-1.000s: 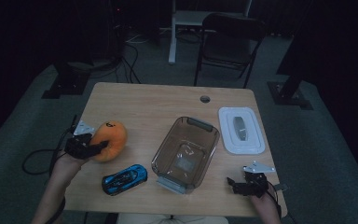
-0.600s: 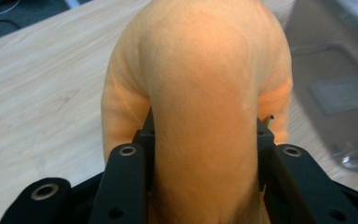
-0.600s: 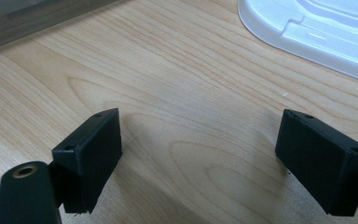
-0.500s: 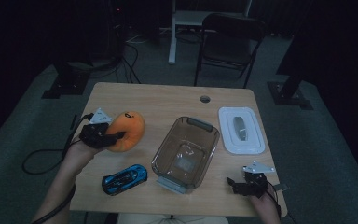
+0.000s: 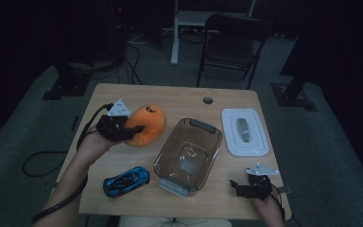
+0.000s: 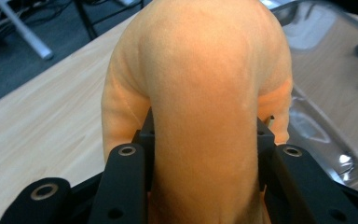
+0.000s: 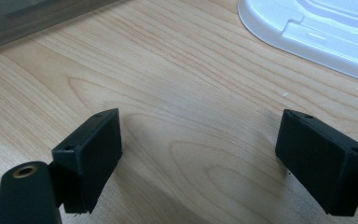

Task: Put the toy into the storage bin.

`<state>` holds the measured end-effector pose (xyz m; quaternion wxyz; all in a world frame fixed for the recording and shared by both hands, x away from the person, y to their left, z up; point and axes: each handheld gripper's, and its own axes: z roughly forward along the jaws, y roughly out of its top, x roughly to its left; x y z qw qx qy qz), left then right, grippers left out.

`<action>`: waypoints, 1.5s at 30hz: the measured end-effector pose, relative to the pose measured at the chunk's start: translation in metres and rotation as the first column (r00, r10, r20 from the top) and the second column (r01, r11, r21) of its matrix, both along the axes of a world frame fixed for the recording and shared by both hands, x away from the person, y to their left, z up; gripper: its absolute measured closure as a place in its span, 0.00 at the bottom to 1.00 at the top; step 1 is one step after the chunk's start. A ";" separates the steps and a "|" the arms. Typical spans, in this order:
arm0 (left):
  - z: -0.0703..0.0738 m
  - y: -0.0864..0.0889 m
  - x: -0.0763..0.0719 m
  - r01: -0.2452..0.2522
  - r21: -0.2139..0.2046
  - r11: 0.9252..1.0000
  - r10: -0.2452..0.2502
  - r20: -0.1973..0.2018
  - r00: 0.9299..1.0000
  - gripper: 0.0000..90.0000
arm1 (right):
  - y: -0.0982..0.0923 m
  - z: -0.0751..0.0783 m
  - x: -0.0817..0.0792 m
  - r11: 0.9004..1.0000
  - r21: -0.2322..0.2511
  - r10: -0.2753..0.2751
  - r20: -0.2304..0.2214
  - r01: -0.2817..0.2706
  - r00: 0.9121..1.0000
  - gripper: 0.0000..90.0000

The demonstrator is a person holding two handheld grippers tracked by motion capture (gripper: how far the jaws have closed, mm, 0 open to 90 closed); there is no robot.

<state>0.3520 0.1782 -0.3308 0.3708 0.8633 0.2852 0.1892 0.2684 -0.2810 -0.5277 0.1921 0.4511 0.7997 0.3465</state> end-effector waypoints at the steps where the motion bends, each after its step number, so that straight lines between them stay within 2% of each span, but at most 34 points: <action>1: 0.002 -0.004 0.000 0.010 0.007 1.000 -0.010 0.004 1.000 0.70 | 0.000 0.000 0.000 1.000 0.000 0.000 0.000 0.000 1.000 0.15; 5: 0.006 -0.021 0.004 0.061 -0.002 0.998 -0.061 0.003 0.998 0.70 | 0.000 0.000 0.000 1.000 0.000 0.000 0.000 0.000 1.000 0.16; 10: 0.009 -0.045 0.010 0.118 0.013 0.993 -0.118 0.005 0.993 0.70 | 0.000 0.000 0.000 1.000 0.000 0.000 0.000 0.000 1.000 0.15; 11: 0.009 -0.045 0.010 0.118 0.013 0.993 -0.118 0.005 0.993 0.70 | 0.000 0.000 0.000 1.000 0.000 0.000 0.000 0.000 1.000 0.15; 12: 0.010 -0.055 0.012 0.141 0.015 0.990 -0.141 0.002 0.990 0.70 | 0.000 0.000 0.000 1.000 0.001 0.000 0.000 0.000 1.000 0.16; 14: 0.010 -0.060 0.013 0.150 0.010 0.989 -0.150 0.001 0.989 0.70 | 0.000 0.000 0.000 1.000 0.001 0.000 0.000 0.000 1.000 0.16; 15: 0.010 -0.068 0.016 0.170 0.004 0.985 -0.170 -0.005 0.985 0.70 | 0.000 0.000 0.000 1.000 0.001 0.000 -0.001 0.000 1.000 0.16; 20: 0.006 -0.081 0.021 0.199 0.005 0.980 -0.199 -0.014 0.980 0.70 | 0.000 0.000 0.000 1.000 0.001 0.000 -0.001 0.000 1.000 0.16; 25: -0.003 -0.099 0.027 0.237 0.007 0.972 -0.236 -0.040 0.971 0.70 | 0.000 0.000 0.000 1.000 0.001 0.000 0.001 0.000 1.000 0.16; 27: -0.004 -0.103 0.027 0.241 0.007 0.970 -0.241 -0.046 0.969 0.69 | 0.000 0.000 0.000 1.000 0.002 0.000 0.001 0.000 1.000 0.16; 30: -0.011 -0.114 0.029 0.265 0.022 0.964 -0.263 -0.064 0.963 0.69 | 0.000 0.000 0.000 1.000 0.002 0.000 0.001 0.000 1.000 0.16; 33: -0.015 -0.119 0.031 0.269 0.022 0.963 -0.267 -0.077 0.961 0.69 | 0.000 0.000 0.000 1.000 0.003 0.000 0.001 0.000 1.000 0.16; 35: -0.021 -0.128 0.032 0.282 0.027 0.959 -0.278 -0.099 0.956 0.69 | -0.001 0.000 0.000 1.000 0.006 0.000 -0.001 0.000 1.000 0.16; 37: -0.022 -0.131 0.032 0.282 0.035 0.959 -0.277 -0.102 0.955 0.69 | -0.001 0.000 0.000 1.000 0.010 0.000 -0.001 0.000 1.000 0.16; 39: -0.027 -0.140 0.031 0.302 0.060 0.951 -0.294 -0.116 0.949 0.69 | -0.001 0.000 0.000 1.000 0.011 0.000 -0.001 0.000 1.000 0.16; 40: -0.029 -0.142 0.031 0.310 0.071 0.948 -0.300 -0.119 0.946 0.69 | -0.001 0.000 0.000 1.000 0.009 0.000 -0.001 0.000 1.000 0.16; 44: -0.034 -0.145 0.032 0.313 0.071 0.947 -0.303 -0.131 0.944 0.69 | -0.001 0.000 0.000 1.000 0.009 0.000 -0.001 0.000 1.000 0.16; 45: -0.036 -0.145 0.032 0.320 0.077 0.944 -0.307 -0.141 0.941 0.69 | -0.001 0.000 0.000 1.000 0.013 0.000 -0.002 0.000 1.000 0.16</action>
